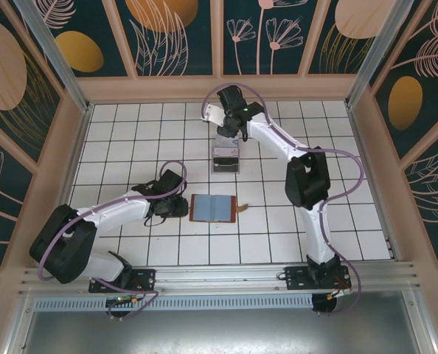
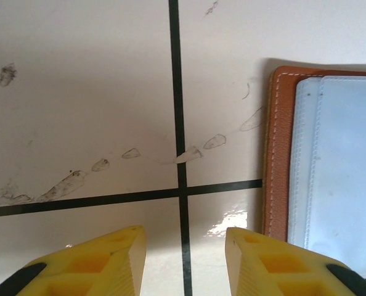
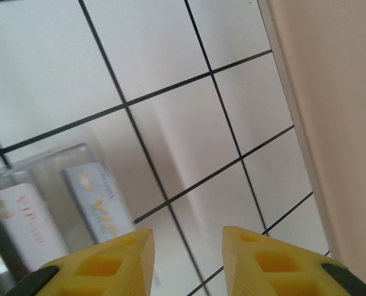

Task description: Take the credit cards out of the card holder

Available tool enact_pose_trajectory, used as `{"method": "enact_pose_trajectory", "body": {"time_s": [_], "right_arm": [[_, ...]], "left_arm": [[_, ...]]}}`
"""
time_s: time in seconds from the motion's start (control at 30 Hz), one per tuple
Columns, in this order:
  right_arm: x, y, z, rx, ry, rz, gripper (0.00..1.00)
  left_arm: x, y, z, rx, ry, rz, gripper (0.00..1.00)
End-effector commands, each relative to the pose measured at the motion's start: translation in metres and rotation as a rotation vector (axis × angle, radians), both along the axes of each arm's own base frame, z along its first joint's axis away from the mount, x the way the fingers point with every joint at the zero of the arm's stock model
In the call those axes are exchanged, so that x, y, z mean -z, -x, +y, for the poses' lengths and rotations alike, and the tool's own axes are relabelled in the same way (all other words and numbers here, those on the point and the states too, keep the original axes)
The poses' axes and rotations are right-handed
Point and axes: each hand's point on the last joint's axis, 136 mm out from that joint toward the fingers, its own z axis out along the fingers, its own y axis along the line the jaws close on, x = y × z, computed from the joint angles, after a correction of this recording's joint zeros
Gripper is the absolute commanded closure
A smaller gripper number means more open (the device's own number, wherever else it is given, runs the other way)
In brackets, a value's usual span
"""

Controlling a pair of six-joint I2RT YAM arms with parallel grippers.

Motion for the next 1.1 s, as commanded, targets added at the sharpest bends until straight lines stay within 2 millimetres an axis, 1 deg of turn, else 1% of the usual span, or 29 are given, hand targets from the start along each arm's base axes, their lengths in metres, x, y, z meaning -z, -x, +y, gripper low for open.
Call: {"method": "enact_pose_trajectory", "body": {"time_s": [0.0,0.13,0.2,0.23,0.27,0.33,0.37,0.4,0.43,0.47,0.5,0.53,0.6,0.63,0.67,0.7,0.73,0.8,0.9,1.0,1.07], "right_arm": [[-0.038,0.026,0.011,0.049,-0.180,0.005,0.65],[-0.030,0.055,-0.003,0.104,-0.233,0.044,0.65],[-0.025,0.069,-0.013,0.141,-0.262,0.059,0.65],[-0.024,0.075,-0.019,0.166,-0.281,0.061,0.65],[-0.019,0.079,-0.026,0.197,-0.291,0.062,0.64],[-0.011,0.089,-0.044,0.272,-0.325,0.057,0.63],[-0.007,0.094,-0.053,0.303,-0.338,0.054,0.62],[-0.002,0.099,-0.063,0.338,-0.356,0.045,0.60],[0.004,0.103,-0.075,0.377,-0.372,0.037,0.50],[0.008,0.106,-0.085,0.410,-0.389,0.030,0.29],[0.013,0.111,-0.093,0.433,-0.408,0.024,0.03],[0.016,0.111,-0.105,0.467,-0.431,0.013,0.01],[0.021,0.111,-0.130,0.539,-0.474,-0.026,0.01],[0.025,0.112,-0.140,0.568,-0.491,-0.042,0.01],[0.025,0.110,-0.151,0.596,-0.522,-0.074,0.01],[0.028,0.111,-0.165,0.633,-0.538,-0.102,0.01],[0.029,0.109,-0.178,0.674,-0.561,-0.141,0.01],[0.029,0.106,-0.212,0.783,-0.630,-0.228,0.01],[0.028,0.108,-0.252,0.878,-0.734,-0.347,0.01],[0.026,0.113,-0.282,0.925,-0.822,-0.445,0.01],[0.029,0.115,-0.295,0.937,-0.877,-0.479,0.01]], "left_arm": [[-0.013,-0.008,-0.013,0.029,0.064,-0.038,0.60],[-0.013,-0.007,-0.020,0.060,0.097,-0.032,0.60],[-0.012,-0.009,-0.017,0.048,0.080,-0.037,0.60],[-0.012,-0.011,-0.014,0.037,0.060,-0.046,0.58],[-0.013,-0.014,-0.008,0.019,0.035,-0.064,0.55],[-0.018,-0.022,0.005,-0.022,-0.012,-0.105,0.42],[-0.020,-0.026,0.011,-0.038,-0.034,-0.124,0.38],[-0.024,-0.031,0.019,-0.059,-0.065,-0.149,0.27],[-0.028,-0.037,0.026,-0.075,-0.098,-0.175,0.14],[-0.031,-0.042,0.033,-0.089,-0.129,-0.192,0.04],[-0.033,-0.048,0.040,-0.104,-0.162,-0.208,0.02],[-0.036,-0.054,0.050,-0.128,-0.208,-0.229,0.02],[-0.041,-0.066,0.068,-0.167,-0.284,-0.269,0.01],[-0.043,-0.071,0.075,-0.180,-0.310,-0.293,0.01],[-0.046,-0.077,0.082,-0.191,-0.333,-0.319,0.02],[-0.049,-0.083,0.089,-0.194,-0.348,-0.351,0.03],[-0.053,-0.087,0.096,-0.211,-0.364,-0.387,0.04],[-0.065,-0.098,0.114,-0.256,-0.395,-0.454,0.04],[-0.082,-0.108,0.142,-0.340,-0.457,-0.585,0.03],[-0.093,-0.115,0.169,-0.425,-0.481,-0.667,0.02],[-0.100,-0.120,0.178,-0.430,-0.501,-0.747,0.01]]}}
